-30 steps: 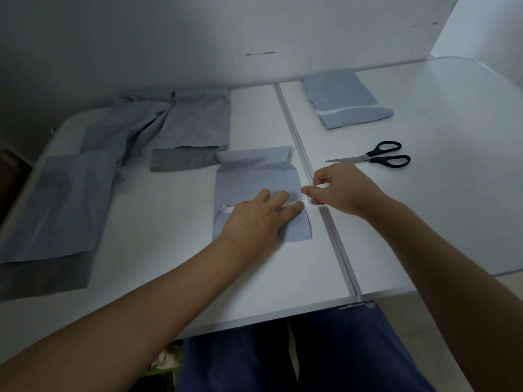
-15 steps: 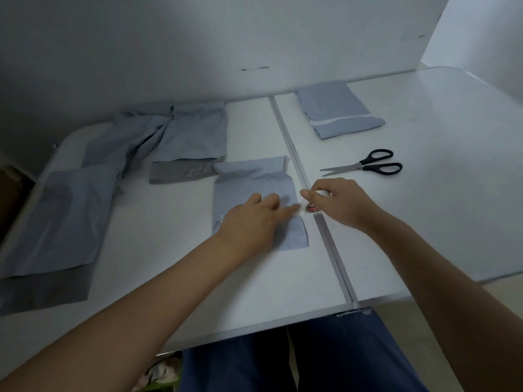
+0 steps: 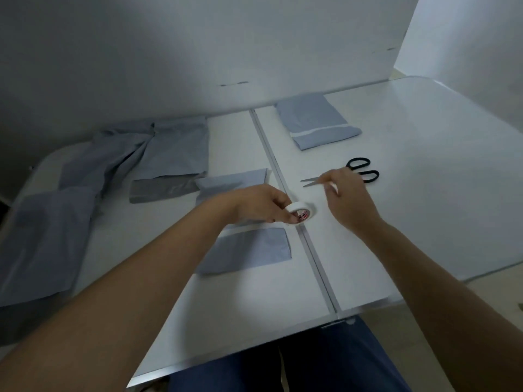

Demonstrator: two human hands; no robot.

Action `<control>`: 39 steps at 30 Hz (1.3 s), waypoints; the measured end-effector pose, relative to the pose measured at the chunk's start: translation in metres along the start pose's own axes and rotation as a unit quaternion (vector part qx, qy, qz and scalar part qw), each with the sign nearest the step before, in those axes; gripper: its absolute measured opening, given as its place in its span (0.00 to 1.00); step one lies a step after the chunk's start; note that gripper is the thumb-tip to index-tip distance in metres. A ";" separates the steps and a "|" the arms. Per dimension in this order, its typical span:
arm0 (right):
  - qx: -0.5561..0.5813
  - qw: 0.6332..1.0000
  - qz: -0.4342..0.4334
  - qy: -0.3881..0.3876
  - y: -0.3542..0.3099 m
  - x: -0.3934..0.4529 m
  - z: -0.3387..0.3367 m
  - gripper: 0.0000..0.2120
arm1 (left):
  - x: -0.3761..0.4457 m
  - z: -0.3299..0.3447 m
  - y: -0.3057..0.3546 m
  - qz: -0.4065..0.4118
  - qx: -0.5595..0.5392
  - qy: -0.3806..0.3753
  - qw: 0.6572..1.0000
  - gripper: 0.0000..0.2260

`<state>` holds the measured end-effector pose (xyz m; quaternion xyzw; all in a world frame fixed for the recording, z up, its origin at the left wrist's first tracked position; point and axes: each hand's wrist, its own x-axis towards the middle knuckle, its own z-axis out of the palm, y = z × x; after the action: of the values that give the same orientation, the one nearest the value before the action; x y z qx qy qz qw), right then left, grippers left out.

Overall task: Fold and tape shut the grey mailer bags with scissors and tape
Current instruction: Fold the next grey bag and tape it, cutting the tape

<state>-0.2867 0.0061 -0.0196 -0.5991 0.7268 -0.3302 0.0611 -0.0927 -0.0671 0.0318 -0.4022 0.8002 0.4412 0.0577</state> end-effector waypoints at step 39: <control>-0.251 0.929 0.181 -0.205 -0.001 -0.006 -0.047 0.16 | -0.007 0.002 -0.011 -0.008 -0.169 0.017 0.985 0.11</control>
<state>-0.3071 0.0304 0.0161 -0.5076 0.8538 0.0094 0.1153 -0.0808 -0.0648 0.0265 -0.4198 0.7118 0.5627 -0.0216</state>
